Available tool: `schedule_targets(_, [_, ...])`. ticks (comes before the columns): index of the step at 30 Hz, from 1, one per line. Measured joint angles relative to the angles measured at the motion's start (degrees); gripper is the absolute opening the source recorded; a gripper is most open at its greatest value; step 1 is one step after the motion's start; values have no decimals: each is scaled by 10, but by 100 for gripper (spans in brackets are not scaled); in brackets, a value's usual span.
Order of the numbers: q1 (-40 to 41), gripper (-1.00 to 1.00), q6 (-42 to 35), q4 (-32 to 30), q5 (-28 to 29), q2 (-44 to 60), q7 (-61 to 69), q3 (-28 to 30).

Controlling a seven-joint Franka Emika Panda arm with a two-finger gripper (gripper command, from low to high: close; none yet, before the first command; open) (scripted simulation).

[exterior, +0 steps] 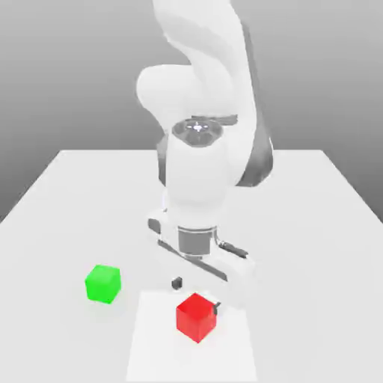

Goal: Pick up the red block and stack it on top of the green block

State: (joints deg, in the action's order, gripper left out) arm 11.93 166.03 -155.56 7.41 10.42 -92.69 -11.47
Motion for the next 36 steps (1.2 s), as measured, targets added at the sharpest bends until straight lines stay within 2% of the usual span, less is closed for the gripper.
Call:
schedule_targets(3, [-29,0,34,5,28,42,-21,35])
schedule_targets(4, [-34,-100,41,6,34,51,-25,42])
schedule_targets(11, [-34,-100,42,6,35,50,-25,42])
schedule_targets(17, [-4,-100,-19,-4,-26,-25,18,-2])
schedule_targets(21, [2,-100,-62,-14,-55,-76,41,-11])
schedule_targets(29, [100,-100,-94,-55,-26,-144,42,36])
schedule_targets(36, [151,-100,-117,-94,-45,-209,76,97])
